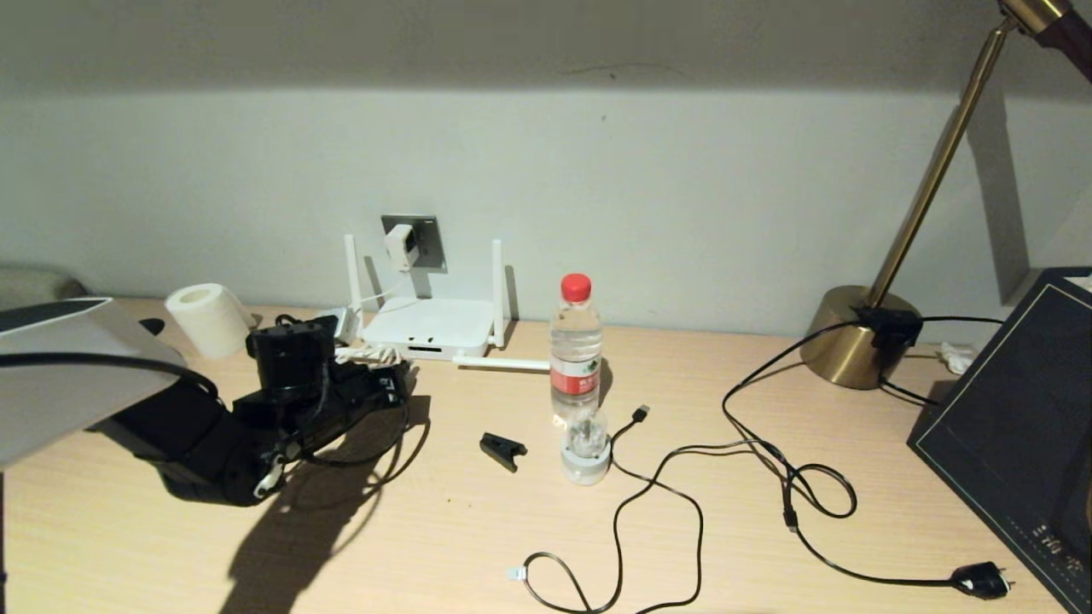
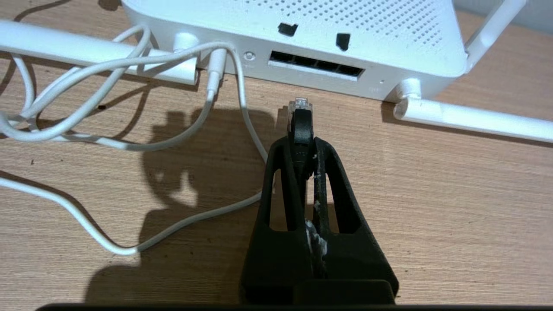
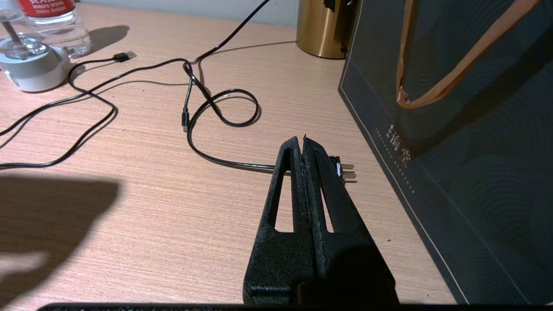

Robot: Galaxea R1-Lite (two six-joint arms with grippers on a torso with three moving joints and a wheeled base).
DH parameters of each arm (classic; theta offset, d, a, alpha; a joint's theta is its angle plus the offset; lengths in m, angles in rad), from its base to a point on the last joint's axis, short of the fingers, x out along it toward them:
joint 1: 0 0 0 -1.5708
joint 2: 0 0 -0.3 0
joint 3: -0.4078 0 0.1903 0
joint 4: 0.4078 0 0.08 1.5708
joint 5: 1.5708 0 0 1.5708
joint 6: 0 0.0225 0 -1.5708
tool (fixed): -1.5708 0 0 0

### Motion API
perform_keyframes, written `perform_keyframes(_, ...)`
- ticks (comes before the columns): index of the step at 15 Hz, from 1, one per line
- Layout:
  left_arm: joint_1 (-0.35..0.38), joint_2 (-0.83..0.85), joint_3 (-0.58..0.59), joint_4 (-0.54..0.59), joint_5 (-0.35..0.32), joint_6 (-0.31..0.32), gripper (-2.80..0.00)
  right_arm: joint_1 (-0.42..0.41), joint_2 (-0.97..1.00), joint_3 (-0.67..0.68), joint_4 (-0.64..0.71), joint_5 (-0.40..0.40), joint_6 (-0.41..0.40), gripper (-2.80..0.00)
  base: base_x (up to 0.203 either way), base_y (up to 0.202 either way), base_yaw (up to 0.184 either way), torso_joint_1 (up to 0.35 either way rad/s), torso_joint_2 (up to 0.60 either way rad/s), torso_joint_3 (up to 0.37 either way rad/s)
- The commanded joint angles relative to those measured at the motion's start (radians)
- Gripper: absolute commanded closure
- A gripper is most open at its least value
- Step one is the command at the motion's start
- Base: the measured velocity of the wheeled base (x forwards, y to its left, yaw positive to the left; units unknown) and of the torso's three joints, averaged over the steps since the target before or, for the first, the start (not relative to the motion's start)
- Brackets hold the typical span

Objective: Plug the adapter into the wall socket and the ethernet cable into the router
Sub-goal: Align cable and router interface

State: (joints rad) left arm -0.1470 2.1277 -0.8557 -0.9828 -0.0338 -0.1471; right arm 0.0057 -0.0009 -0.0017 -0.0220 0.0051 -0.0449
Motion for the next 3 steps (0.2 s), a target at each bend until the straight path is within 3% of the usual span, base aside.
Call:
perform_keyframes(1,0.0,0.009,0.009,-0.008,0.0,0.003,0.0,0.0,0.002,0.009,-0.001,0.003,-0.007,0.0,0.0,0.0,0.0,0.0,0.0,0.0)
perform_keyframes(3,0.0,0.009,0.015,-0.01,0.001,0.004,0.0,0.0,0.002,0.009,-0.001,0.003,-0.007,0.0,0.0,0.0,0.0,0.0,0.0,0.0)
